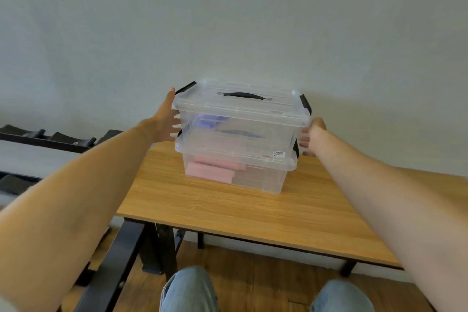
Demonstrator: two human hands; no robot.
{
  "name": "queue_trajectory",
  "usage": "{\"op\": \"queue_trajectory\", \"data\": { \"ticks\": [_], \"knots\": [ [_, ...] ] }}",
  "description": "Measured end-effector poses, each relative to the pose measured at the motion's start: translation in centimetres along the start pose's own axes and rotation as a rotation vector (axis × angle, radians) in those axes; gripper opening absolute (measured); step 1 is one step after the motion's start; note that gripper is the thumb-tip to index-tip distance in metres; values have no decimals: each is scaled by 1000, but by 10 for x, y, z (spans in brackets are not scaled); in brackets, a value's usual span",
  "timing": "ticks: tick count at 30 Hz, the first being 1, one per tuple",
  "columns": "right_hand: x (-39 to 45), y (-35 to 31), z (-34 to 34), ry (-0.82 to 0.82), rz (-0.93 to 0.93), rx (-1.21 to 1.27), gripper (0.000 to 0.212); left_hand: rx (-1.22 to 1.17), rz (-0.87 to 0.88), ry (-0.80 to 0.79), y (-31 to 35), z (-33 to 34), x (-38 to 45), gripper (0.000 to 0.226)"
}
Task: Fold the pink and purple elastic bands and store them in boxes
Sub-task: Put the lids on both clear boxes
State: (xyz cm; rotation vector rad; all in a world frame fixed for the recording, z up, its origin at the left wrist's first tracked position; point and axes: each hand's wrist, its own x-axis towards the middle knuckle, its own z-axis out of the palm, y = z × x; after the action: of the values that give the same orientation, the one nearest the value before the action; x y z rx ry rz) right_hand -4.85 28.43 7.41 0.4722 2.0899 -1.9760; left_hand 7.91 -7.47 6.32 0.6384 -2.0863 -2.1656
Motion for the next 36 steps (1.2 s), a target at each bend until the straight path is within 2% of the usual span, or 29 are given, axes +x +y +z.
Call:
{"op": "queue_trajectory", "data": {
  "ticks": [3,6,11,14,16,18,21,23,25,28,31,33,34,36],
  "knots": [
    [-14,28,3,-115,21,-129,29,-44,-38,-3,-11,3,-7,110],
    [-17,42,6,-184,11,-178,21,-67,-56,20,-21,4,-10,114],
    [-2,50,3,-91,-52,-181,21,-69,-30,60,-34,12,-14,116],
    [5,54,-5,-34,-103,-149,26,-35,-26,27,-35,17,-17,114],
    [14,57,-9,-51,-136,-78,27,-14,-31,-15,-35,22,-19,113],
    [35,59,-12,-62,-164,-29,36,-9,-33,-51,-35,28,-20,110],
    [76,62,-13,-16,-178,16,64,-28,-25,-96,-36,37,-22,105],
    [52,58,-15,2,-166,14,84,-8,-5,-144,-40,41,-25,98],
    [34,57,-15,-5,-173,11,88,95,55,-169,-46,44,-26,82],
    [36,60,-12,33,-168,-21,98,311,167,-65,-59,49,-20,66],
    [51,65,-8,43,-196,-35,105,337,245,43,-67,54,-16,49],
    [45,66,-6,24,-221,-40,105,347,266,58,-69,53,-11,47],
    [41,66,-4,-3,-232,-44,110,357,275,55,-69,52,-10,48],
    [38,69,-4,-64,-272,-42,133,377,286,62,-71,45,-5,49]
  ]
}}
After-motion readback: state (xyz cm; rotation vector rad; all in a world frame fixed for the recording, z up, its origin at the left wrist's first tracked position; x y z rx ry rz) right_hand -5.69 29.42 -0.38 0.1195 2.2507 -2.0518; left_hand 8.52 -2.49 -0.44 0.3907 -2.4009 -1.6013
